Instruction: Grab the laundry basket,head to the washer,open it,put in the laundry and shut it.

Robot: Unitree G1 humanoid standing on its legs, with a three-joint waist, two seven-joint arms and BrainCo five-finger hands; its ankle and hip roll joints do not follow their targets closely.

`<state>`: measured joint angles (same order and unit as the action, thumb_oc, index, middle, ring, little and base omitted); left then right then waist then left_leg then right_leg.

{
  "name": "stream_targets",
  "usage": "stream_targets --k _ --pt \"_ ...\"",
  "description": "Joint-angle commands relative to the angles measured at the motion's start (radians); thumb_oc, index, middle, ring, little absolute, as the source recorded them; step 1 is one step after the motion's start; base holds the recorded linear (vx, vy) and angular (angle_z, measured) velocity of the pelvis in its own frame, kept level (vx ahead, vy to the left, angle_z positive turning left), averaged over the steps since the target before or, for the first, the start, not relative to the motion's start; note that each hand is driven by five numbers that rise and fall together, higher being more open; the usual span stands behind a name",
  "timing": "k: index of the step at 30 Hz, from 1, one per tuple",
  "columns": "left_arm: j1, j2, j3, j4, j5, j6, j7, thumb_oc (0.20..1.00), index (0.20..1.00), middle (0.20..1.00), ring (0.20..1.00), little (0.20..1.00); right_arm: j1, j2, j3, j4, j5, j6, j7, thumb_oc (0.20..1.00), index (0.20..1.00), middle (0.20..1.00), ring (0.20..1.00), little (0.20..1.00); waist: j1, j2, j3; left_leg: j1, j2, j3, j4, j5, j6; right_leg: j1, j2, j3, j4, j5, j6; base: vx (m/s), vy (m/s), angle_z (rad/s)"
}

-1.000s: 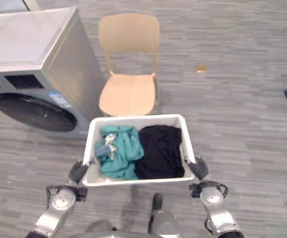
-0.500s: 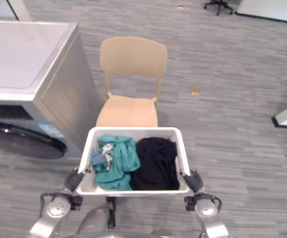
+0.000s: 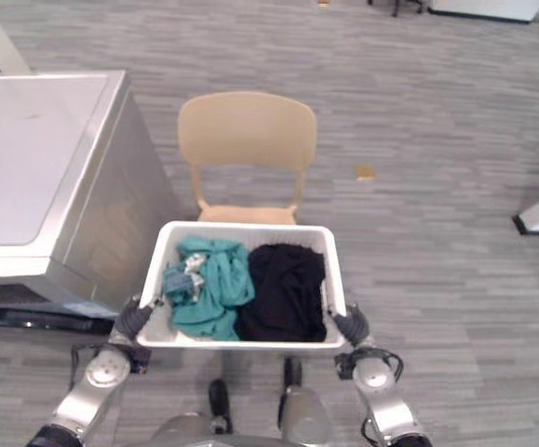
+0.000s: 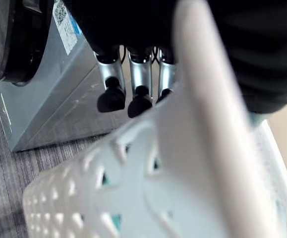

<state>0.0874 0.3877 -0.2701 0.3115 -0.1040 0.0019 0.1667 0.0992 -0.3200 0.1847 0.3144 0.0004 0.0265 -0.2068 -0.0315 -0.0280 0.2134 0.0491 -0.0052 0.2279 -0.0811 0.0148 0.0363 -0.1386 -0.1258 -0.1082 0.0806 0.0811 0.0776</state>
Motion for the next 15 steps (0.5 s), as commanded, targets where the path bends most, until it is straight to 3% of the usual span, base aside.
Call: stream_targets --k 1,7,15 --pt "-0.085 -0.024 -0.003 -0.049 0.026 -0.094 0.032 0.200 0.200 0.200 0.200 0.200 -0.087 -0.001 0.023 -0.082 -0.004 -0.098 -0.001 0.200 0.200 0.200 0.200 0.200 -0.004 0.015 -0.043 -0.048 0.046 -0.051 0.047 -0.051 -0.053 0.089 0.021 -0.023 -0.004 -0.169 0.058 0.08 -0.037 0.02" --pt "-0.188 -0.052 -0.058 0.043 0.036 -0.091 0.086 0.200 0.200 0.200 0.200 0.200 -0.176 0.020 0.073 0.021 0.014 -0.090 -0.055 0.200 0.200 0.200 0.200 0.200 -0.001 0.043 -0.046 -0.089 0.053 -0.072 -0.006 -0.014 -0.076 0.099 0.032 -0.063 -0.115 -0.138 0.059 0.01 -0.015 0.11" --pt "-0.332 -0.100 -0.106 0.206 -0.005 -0.099 0.161 0.200 0.200 0.200 0.200 0.200 -0.339 0.081 0.148 0.153 0.083 -0.096 -0.112 0.200 0.200 0.200 0.200 0.200 0.012 0.057 0.006 -0.220 0.058 -0.090 -0.006 0.020 -0.082 -0.017 0.036 -0.050 -0.145 -0.100 0.061 -0.09 0.033 0.02"
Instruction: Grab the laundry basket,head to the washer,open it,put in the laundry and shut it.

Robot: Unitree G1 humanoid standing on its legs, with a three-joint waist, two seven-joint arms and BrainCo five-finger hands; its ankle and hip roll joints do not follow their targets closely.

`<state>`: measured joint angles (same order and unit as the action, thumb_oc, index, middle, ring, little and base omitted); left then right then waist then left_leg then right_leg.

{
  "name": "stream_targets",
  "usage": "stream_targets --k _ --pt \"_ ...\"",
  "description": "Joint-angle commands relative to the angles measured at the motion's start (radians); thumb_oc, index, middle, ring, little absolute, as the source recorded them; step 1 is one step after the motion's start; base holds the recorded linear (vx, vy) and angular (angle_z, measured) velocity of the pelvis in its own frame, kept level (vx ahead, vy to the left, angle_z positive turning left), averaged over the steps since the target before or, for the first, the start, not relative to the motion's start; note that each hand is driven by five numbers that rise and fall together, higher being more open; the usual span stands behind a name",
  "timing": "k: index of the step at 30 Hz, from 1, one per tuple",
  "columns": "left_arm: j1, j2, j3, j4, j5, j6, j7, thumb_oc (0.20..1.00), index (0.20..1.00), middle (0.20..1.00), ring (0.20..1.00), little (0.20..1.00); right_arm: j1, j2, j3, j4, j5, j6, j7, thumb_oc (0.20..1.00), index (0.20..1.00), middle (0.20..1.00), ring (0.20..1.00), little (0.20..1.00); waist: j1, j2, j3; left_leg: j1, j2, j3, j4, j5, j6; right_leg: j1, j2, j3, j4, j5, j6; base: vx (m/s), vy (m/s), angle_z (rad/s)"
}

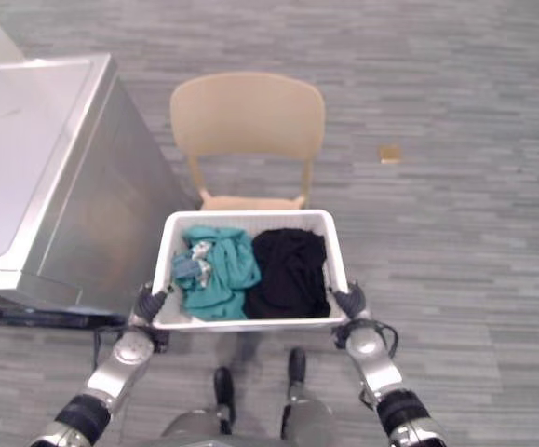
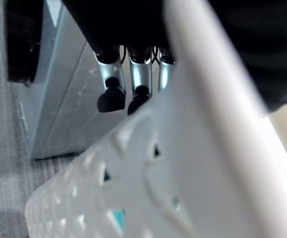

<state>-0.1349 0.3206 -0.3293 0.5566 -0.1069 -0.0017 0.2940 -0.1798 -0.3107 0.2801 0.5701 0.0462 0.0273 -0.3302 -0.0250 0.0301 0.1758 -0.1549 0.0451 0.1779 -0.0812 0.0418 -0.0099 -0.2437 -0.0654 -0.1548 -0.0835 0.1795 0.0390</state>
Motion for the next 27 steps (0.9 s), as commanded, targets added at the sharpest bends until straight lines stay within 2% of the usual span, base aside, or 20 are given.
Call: stream_targets --k 1,6,7,8,9,10,19,27 --pt "-0.145 -0.035 -0.054 0.002 -0.002 -0.099 0.053 0.200 0.200 0.200 0.200 0.200 -0.092 0.080 0.071 -0.077 0.042 -0.097 0.001 0.200 0.200 0.200 0.200 0.200 0.008 -0.001 0.058 -0.042 0.010 -0.043 -0.006 0.001 -0.038 0.065 -0.024 0.001 0.019 -0.195 0.097 -0.05 0.056 -0.02" --pt "-0.208 -0.017 -0.070 0.047 0.022 -0.107 0.086 0.200 0.200 0.200 0.200 0.200 -0.132 0.104 0.095 -0.038 0.066 -0.101 -0.010 0.200 0.200 0.200 0.200 0.200 0.007 -0.001 0.068 -0.106 0.006 -0.043 -0.006 0.023 -0.047 0.005 -0.026 0.008 0.031 -0.181 0.092 -0.02 0.059 0.03" --pt "-0.213 -0.014 -0.071 0.053 0.025 -0.106 0.087 0.260 0.260 0.260 0.260 0.260 -0.133 0.107 0.097 -0.038 0.068 -0.101 -0.011 0.200 0.200 0.200 0.200 0.200 0.007 -0.002 0.065 -0.116 0.005 -0.042 -0.006 0.024 -0.048 -0.003 -0.028 0.008 0.031 -0.180 0.093 0.01 0.036 0.04" --pt "-0.213 -0.014 -0.071 0.053 0.025 -0.106 0.087 0.570 0.570 0.570 0.570 0.570 -0.133 0.107 0.097 -0.038 0.068 -0.101 -0.011 0.238 0.238 0.238 0.238 0.238 0.006 -0.002 0.065 -0.117 0.004 -0.042 -0.006 0.024 -0.048 -0.003 -0.028 0.008 0.031 -0.180 0.093 0.02 0.057 0.02" --pt "-0.219 -0.016 -0.072 0.065 0.022 -0.107 0.093 1.000 1.000 1.000 1.000 1.000 -0.139 0.115 0.103 -0.030 0.073 -0.101 -0.011 0.580 0.580 0.580 0.580 0.580 0.006 -0.002 0.062 -0.132 0.003 -0.044 -0.006 0.027 -0.050 -0.019 -0.032 0.005 0.037 -0.177 0.092 0.02 0.055 0.00" --pt "-0.225 -0.022 -0.072 0.074 0.017 -0.107 0.093 1.000 1.000 1.000 1.000 1.000 -0.142 0.119 0.108 -0.027 0.074 -0.101 -0.011 1.000 1.000 1.000 1.000 1.000 0.007 -0.002 0.059 -0.137 0.003 -0.045 -0.006 0.027 -0.051 -0.024 -0.035 0.004 0.039 -0.178 0.092 0.02 0.055 0.01" --pt "-0.279 -0.012 -0.082 0.088 -0.002 -0.114 0.099 1.000 1.000 1.000 1.000 1.000 -0.182 0.115 0.123 -0.013 0.079 -0.097 -0.010 1.000 1.000 1.000 1.000 1.000 0.006 -0.016 0.058 -0.145 0.001 -0.039 -0.006 0.026 -0.056 -0.034 -0.046 0.003 0.047 -0.173 0.094 0.02 0.011 0.02" --pt "-0.280 0.016 -0.059 0.049 -0.005 -0.124 0.088 1.000 1.000 1.000 1.000 1.000 -0.183 0.077 0.105 -0.029 0.092 -0.101 0.010 1.000 1.000 1.000 1.000 1.000 0.008 -0.019 0.061 -0.137 -0.002 -0.032 -0.006 0.023 -0.057 -0.029 -0.051 0.006 0.046 -0.170 0.095 0.00 0.000 0.00"
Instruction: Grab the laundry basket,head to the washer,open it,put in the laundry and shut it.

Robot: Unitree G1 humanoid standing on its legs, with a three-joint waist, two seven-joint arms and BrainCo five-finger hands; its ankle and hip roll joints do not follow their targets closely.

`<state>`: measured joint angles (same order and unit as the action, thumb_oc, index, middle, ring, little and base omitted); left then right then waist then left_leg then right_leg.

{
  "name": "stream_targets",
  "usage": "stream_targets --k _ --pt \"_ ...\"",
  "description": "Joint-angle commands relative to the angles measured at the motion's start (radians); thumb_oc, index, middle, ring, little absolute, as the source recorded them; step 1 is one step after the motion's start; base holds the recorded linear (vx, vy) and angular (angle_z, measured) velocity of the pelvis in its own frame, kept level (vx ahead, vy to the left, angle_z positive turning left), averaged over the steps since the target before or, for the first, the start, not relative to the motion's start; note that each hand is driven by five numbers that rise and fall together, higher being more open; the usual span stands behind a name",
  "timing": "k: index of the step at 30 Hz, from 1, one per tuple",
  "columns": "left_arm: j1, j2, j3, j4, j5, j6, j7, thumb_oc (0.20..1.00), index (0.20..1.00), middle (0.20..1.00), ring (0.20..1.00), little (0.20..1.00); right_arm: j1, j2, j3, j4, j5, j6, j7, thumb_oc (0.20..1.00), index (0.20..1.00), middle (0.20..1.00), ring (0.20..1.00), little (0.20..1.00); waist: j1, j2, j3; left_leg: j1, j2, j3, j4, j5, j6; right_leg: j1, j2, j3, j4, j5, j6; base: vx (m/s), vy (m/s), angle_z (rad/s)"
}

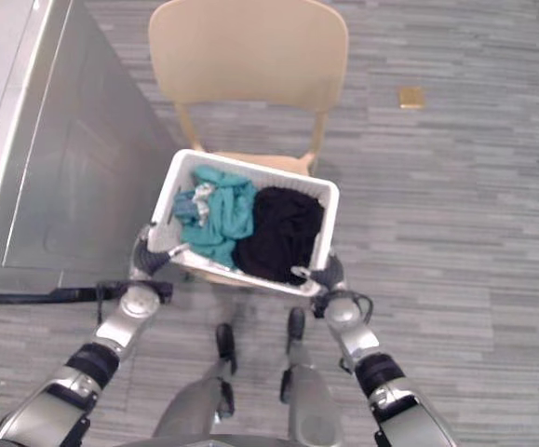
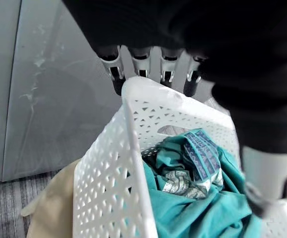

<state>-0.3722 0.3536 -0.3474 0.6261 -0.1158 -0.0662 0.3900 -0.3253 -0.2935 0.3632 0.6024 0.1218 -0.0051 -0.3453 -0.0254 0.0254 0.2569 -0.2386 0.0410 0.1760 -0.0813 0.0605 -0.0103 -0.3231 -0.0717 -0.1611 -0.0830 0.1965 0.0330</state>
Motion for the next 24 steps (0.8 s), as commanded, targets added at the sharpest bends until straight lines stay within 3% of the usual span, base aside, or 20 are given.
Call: stream_targets --k 1,8,13,21,24 --pt "-0.043 -0.017 -0.041 -0.020 0.004 -0.060 -0.008 1.000 1.000 1.000 1.000 1.000 -0.038 0.060 0.022 -0.062 0.016 -0.069 0.025 1.000 1.000 1.000 1.000 1.000 0.009 -0.015 -0.020 -0.053 0.002 -0.030 -0.006 0.004 -0.056 0.050 -0.044 0.012 0.045 -0.187 0.101 0.00 0.000 0.00" --pt "0.108 0.008 0.043 -0.144 -0.007 -0.068 -0.060 1.000 1.000 1.000 1.000 1.000 0.079 -0.006 -0.053 -0.076 0.006 -0.060 0.075 1.000 1.000 1.000 1.000 1.000 0.017 -0.019 -0.016 -0.001 0.002 -0.030 -0.006 -0.006 -0.052 0.106 -0.041 0.002 0.050 -0.209 0.099 0.02 -0.031 0.01" --pt "0.311 0.042 0.154 -0.236 -0.057 -0.066 -0.153 1.000 1.000 1.000 1.000 1.000 0.211 -0.111 -0.153 -0.106 -0.050 -0.059 0.138 1.000 1.000 1.000 1.000 1.000 0.030 -0.031 -0.025 0.065 0.001 -0.043 -0.006 -0.015 -0.048 0.187 -0.035 -0.019 0.050 -0.233 0.099 0.01 -0.074 0.18" --pt "0.514 0.049 0.221 -0.199 -0.047 -0.025 -0.268 1.000 1.000 1.000 1.000 1.000 0.353 -0.151 -0.205 -0.136 -0.112 -0.059 0.236 1.000 1.000 1.000 1.000 1.000 0.039 -0.029 -0.046 0.143 0.010 -0.051 -0.006 -0.023 -0.046 0.268 -0.021 -0.034 0.051 -0.259 0.093 -0.05 -0.070 0.07" --pt "0.580 0.026 0.233 -0.087 -0.012 -0.002 -0.312 1.000 1.000 1.000 1.000 1.000 0.402 -0.136 -0.173 -0.098 -0.155 -0.059 0.285 1.000 1.000 1.000 1.000 1.000 0.051 -0.024 -0.071 0.197 0.018 -0.056 -0.006 -0.028 -0.047 0.323 -0.009 -0.040 0.055 -0.282 0.087 -0.05 -0.076 -0.02"
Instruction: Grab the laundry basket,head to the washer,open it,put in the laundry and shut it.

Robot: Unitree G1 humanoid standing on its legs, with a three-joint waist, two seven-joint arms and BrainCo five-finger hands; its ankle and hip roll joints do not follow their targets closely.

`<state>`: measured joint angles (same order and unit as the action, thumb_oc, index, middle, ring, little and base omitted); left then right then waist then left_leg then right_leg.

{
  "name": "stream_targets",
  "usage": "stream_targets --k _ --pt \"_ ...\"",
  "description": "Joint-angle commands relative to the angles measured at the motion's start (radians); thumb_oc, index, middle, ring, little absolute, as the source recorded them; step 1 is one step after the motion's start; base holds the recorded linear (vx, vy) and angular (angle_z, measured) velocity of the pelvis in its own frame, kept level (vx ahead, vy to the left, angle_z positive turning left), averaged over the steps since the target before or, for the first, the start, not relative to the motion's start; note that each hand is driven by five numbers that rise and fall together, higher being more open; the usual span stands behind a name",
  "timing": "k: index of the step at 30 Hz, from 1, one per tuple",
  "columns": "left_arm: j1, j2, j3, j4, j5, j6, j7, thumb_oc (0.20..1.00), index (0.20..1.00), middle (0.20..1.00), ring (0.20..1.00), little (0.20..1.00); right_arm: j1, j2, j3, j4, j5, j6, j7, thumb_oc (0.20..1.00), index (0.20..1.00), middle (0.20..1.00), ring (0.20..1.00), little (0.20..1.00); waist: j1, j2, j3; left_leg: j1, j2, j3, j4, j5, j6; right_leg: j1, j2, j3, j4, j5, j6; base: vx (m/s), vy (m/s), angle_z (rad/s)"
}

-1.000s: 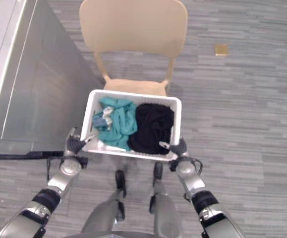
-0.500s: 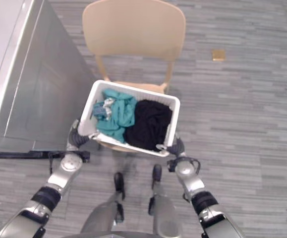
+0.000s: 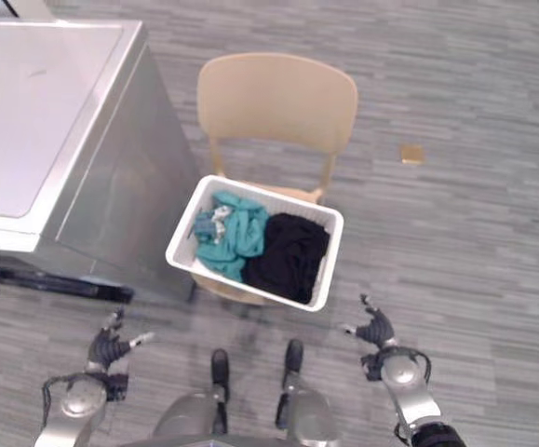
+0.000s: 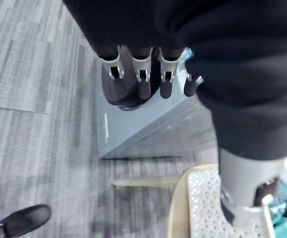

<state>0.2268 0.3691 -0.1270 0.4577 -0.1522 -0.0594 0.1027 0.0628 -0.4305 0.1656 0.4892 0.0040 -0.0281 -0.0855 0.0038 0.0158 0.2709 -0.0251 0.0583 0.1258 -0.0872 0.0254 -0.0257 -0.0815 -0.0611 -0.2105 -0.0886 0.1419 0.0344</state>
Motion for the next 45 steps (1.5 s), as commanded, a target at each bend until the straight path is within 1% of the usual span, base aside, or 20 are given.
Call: stream_targets --k 1,5,10,12,13,16,17,18,21,24,25,27,29,30,31,33,34,36,41,45 --pt "-0.019 0.003 0.014 0.116 0.027 -0.005 -0.021 1.000 1.000 1.000 1.000 1.000 0.010 0.010 0.039 0.044 -0.044 -0.036 0.028 1.000 1.000 1.000 1.000 1.000 0.025 -0.014 -0.089 -0.006 0.003 -0.009 0.000 0.008 -0.032 0.092 -0.016 0.008 0.064 -0.235 0.083 0.00 -0.057 -0.02" --pt "-0.043 -0.023 0.021 0.232 0.016 0.003 0.002 1.000 1.000 1.000 1.000 1.000 -0.009 0.040 0.068 0.128 -0.050 -0.032 0.014 1.000 1.000 1.000 1.000 1.000 0.045 -0.011 -0.080 -0.001 0.011 -0.033 0.051 0.000 -0.039 0.130 -0.008 -0.014 0.083 -0.264 0.065 -0.04 -0.063 0.05" --pt "-0.111 -0.028 -0.001 0.264 -0.018 -0.009 0.038 1.000 1.000 1.000 1.000 1.000 -0.041 0.070 0.082 0.179 -0.009 -0.037 -0.021 1.000 1.000 1.000 1.000 1.000 0.071 -0.022 -0.040 -0.129 0.003 -0.075 0.190 -0.001 -0.065 0.135 -0.022 -0.098 0.064 -0.271 0.040 -0.13 -0.067 0.55" --pt "-0.122 -0.031 -0.007 0.260 -0.024 -0.011 0.041 1.000 1.000 1.000 1.000 1.000 -0.047 0.075 0.085 0.191 -0.003 -0.036 -0.028 1.000 1.000 1.000 1.000 1.000 0.070 -0.023 -0.038 -0.153 0.011 -0.064 0.202 0.001 -0.067 0.125 -0.031 -0.126 0.060 -0.265 0.039 -0.16 0.033 1.09" --pt "-0.127 -0.035 -0.012 0.253 -0.027 -0.011 0.040 1.000 1.000 1.000 1.000 1.000 -0.055 0.076 0.093 0.201 -0.004 -0.028 -0.035 1.000 1.000 1.000 1.000 1.000 0.073 -0.024 -0.034 -0.146 0.049 -0.024 0.197 -0.009 -0.063 0.115 -0.051 -0.162 0.057 -0.250 0.043 -0.11 0.146 1.28" --pt "-0.124 -0.041 -0.010 0.260 -0.025 -0.010 0.039 1.000 1.000 1.000 1.000 1.000 -0.059 0.082 0.096 0.206 -0.005 -0.026 -0.035 1.000 1.000 1.000 1.000 1.000 0.070 -0.030 -0.039 -0.122 0.086 -0.002 0.181 -0.011 -0.066 0.122 -0.070 -0.193 0.055 -0.240 0.053 0.03 0.157 0.82" --pt "-0.126 -0.044 -0.009 0.263 -0.029 -0.008 0.046 1.000 1.000 1.000 1.000 1.000 -0.062 0.087 0.093 0.201 -0.003 -0.021 -0.040 1.000 1.000 1.000 1.000 1.000 0.063 -0.035 -0.042 -0.100 0.143 0.020 0.169 -0.011 -0.082 0.142 -0.095 -0.222 0.066 -0.256 0.067 0.12 0.314 0.48" --pt "-0.127 -0.044 -0.009 0.260 -0.029 -0.009 0.048 1.000 1.000 1.000 1.000 1.000 -0.060 0.087 0.088 0.198 -0.002 -0.022 -0.043 1.000 1.000 1.000 1.000 1.000 0.060 -0.035 -0.043 -0.099 0.164 0.043 0.162 0.002 -0.085 0.146 -0.106 -0.241 0.072 -0.257 0.071 0.12 0.349 0.86" --pt "-0.130 -0.035 -0.012 0.239 -0.018 -0.002 0.041 1.000 1.000 1.000 1.000 1.000 -0.039 0.088 0.061 0.197 -0.002 -0.013 -0.044 1.000 1.000 1.000 1.000 1.000 0.040 -0.027 -0.067 -0.104 0.218 0.155 0.116 0.035 -0.097 0.168 -0.148 -0.324 0.095 -0.257 0.088 0.12 0.361 0.95" --pt "-0.126 -0.031 -0.017 0.232 -0.015 0.000 0.032 1.000 1.000 1.000 1.000 1.000 -0.040 0.100 0.058 0.209 0.006 -0.010 -0.045 1.000 1.000 1.000 1.000 1.000 0.039 -0.033 -0.081 -0.113 0.195 0.160 0.119 0.029 -0.095 0.171 -0.179 -0.337 0.107 -0.242 0.100 0.14 0.303 0.97" --pt "-0.134 -0.018 -0.023 0.241 -0.003 -0.004 0.030 1.000 1.000 1.000 1.000 1.000 -0.051 0.115 0.065 0.215 0.004 -0.007 -0.043 1.000 1.000 1.000 1.000 1.000 0.046 -0.052 -0.079 -0.138 0.152 0.130 0.156 -0.011 -0.075 0.171 -0.215 -0.326 0.123 -0.223 0.111 0.24 0.494 0.60" --pt "-0.141 0.003 -0.019 0.246 0.011 0.001 0.025 1.000 1.000 1.000 1.000 1.000 -0.065 0.131 0.074 0.215 0.006 0.000 -0.038 1.000 1.000 1.000 1.000 1.000 0.056 -0.072 -0.070 -0.160 0.110 0.111 0.189 -0.055 -0.048 0.150 -0.244 -0.300 0.156 -0.206 0.117 0.15 0.315 0.32" --pt "-0.144 0.016 -0.015 0.243 0.016 0.002 0.027 1.000 1.000 1.000 1.000 1.000 -0.076 0.137 0.082 0.214 0.005 0.002 -0.039 1.000 1.000 1.000 1.000 1.000 0.062 -0.078 -0.064 -0.162 0.096 0.112 0.197 -0.068 -0.036 0.123 -0.257 -0.277 0.193 -0.200 0.116 0.07 0.184 0.31" --pt "-0.148 0.027 -0.013 0.243 0.020 0.003 0.029 1.000 1.000 1.000 1.000 1.000 -0.083 0.142 0.088 0.209 0.007 -0.001 -0.041 1.000 1.000 1.000 1.000 1.000 0.063 -0.079 -0.059 -0.160 0.081 0.110 0.195 -0.078 -0.025 0.096 -0.251 -0.238 0.224 -0.203 0.111 0.19 0.393 0.17" --pt "-0.154 0.038 -0.013 0.225 0.021 0.002 0.035 1.000 1.000 1.000 1.000 1.000 -0.086 0.150 0.099 0.169 0.018 -0.004 -0.038 1.000 1.000 1.000 1.000 1.000 0.035 -0.073 -0.042 -0.132 0.046 0.095 0.175 -0.092 -0.002 0.007 -0.177 -0.102 0.306 -0.235 0.093 0.22 0.392 -0.10" --pt "-0.154 0.033 -0.012 0.214 0.016 -0.003 0.035 1.000 1.000 1.000 1.000 1.000 -0.093 0.149 0.118 0.140 0.027 -0.008 -0.036 1.000 1.000 1.000 1.000 1.000 0.025 -0.059 -0.031 -0.094 0.015 0.088 0.159 -0.105 0.014 -0.034 -0.123 -0.041 0.331 -0.267 0.087 0.16 0.317 0.18" --pt "-0.161 0.030 -0.017 0.212 0.014 -0.005 0.040 1.000 1.000 1.000 1.000 1.000 -0.103 0.148 0.127 0.120 0.031 -0.012 -0.038 1.000 1.000 1.000 1.000 1.000 0.020 -0.052 -0.022 -0.089 0.007 0.086 0.151 -0.088 0.027 -0.067 -0.101 -0.037 0.334 -0.254 0.069 0.03 0.147 0.44" --pt "-0.167 0.024 -0.020 0.213 0.014 -0.007 0.040 1.000 1.000 1.000 1.000 1.000 -0.115 0.147 0.140 0.098 0.030 -0.012 -0.034 1.000 1.000 1.000 1.000 1.000 0.018 -0.048 -0.013 -0.074 -0.005 0.074 0.144 -0.090 0.031 -0.083 -0.086 -0.031 0.322 -0.250 0.067 0.05 0.074 0.21" --pt "-0.159 0.002 -0.029 0.209 0.021 -0.020 0.043 1.000 1.000 1.000 1.000 1.000 -0.153 0.133 0.175 0.007 0.014 -0.028 -0.033 1.000 1.000 1.000 1.000 1.000 0.026 -0.038 -0.010 -0.053 -0.061 -0.003 0.136 -0.094 0.038 -0.076 -0.060 0.010 0.244 -0.230 0.083 0.11 0.015 0.56" --pt "-0.128 -0.010 -0.031 0.217 0.023 -0.017 0.033 1.000 1.000 1.000 1.000 1.000 -0.190 0.139 0.198 0.002 0.019 -0.027 -0.038 1.000 1.000 1.000 1.000 1.000 0.052 -0.031 -0.036 -0.054 -0.072 -0.026 0.121 -0.084 0.033 -0.032 -0.060 -0.017 0.166 -0.208 0.083 0.07 -0.046 0.38"
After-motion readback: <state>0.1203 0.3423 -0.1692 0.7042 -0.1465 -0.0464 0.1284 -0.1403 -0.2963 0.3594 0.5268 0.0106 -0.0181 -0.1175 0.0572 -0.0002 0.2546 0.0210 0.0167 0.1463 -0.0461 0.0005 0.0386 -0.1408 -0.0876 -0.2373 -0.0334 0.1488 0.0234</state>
